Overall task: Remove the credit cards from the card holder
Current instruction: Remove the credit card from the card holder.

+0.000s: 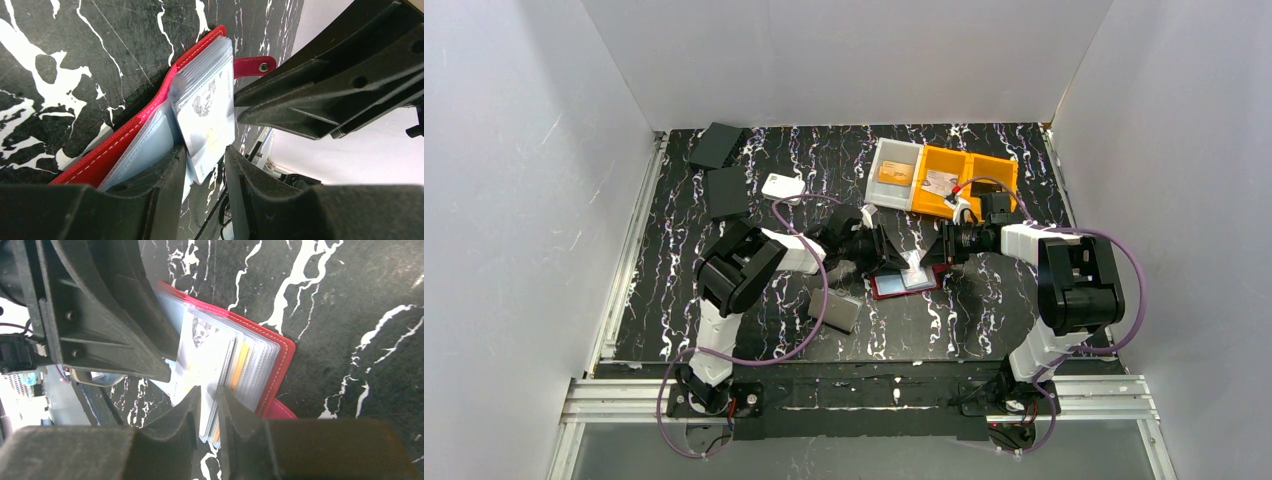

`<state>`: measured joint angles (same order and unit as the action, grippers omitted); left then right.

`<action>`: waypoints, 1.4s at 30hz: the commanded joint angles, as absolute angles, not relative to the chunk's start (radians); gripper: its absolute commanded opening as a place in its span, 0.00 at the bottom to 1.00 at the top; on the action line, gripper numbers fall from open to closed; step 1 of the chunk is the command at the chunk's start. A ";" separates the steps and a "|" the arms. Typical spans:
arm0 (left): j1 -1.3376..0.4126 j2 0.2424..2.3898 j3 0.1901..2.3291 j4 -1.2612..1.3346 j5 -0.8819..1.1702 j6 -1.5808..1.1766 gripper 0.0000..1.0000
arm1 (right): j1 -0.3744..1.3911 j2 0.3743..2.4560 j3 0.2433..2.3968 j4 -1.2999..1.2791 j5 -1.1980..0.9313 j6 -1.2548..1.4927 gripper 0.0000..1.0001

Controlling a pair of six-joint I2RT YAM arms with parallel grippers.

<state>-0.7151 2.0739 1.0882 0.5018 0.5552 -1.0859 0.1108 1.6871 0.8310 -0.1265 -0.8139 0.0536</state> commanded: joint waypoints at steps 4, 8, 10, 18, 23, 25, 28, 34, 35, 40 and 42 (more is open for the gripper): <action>-0.713 2.090 1.065 0.619 0.582 -1.156 0.32 | 0.146 1.733 0.866 -0.185 -0.685 0.011 0.16; -0.712 2.098 1.059 0.657 0.583 -1.190 0.29 | 0.167 1.745 0.876 -0.202 -0.698 0.003 0.07; -0.711 2.099 1.053 0.661 0.578 -1.196 0.25 | 0.177 1.748 0.884 -0.215 -0.713 -0.028 0.04; -0.702 2.100 1.030 0.674 0.576 -1.195 0.01 | 0.197 1.758 0.900 -0.256 -0.769 -0.076 0.03; -0.684 2.084 1.001 0.682 0.575 -1.169 0.00 | 0.199 1.763 0.909 -0.267 -0.740 -0.081 0.09; -0.674 2.069 0.980 0.683 0.574 -1.152 0.00 | 0.199 1.762 0.908 -0.265 -0.701 -0.076 0.12; -0.658 2.050 0.947 0.687 0.580 -1.129 0.00 | 0.199 1.771 0.912 -0.272 -0.638 -0.074 0.13; -0.641 2.049 0.923 0.696 0.632 -1.110 0.00 | 0.199 1.795 0.922 -0.293 -0.538 -0.077 0.13; -0.640 2.051 0.920 0.697 0.639 -1.110 0.00 | 0.199 1.796 0.922 -0.295 -0.528 -0.078 0.12; -0.630 2.046 0.903 0.699 0.663 -1.103 0.00 | 0.199 1.798 0.925 -0.299 -0.495 -0.080 0.12; -0.625 2.041 0.894 0.700 0.669 -1.098 0.00 | 0.200 1.796 0.925 -0.299 -0.488 -0.081 0.12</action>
<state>-0.6491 2.0907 0.9344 0.7513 0.6338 -1.1519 0.1959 1.7409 0.9421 -0.2409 -0.7017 -0.0299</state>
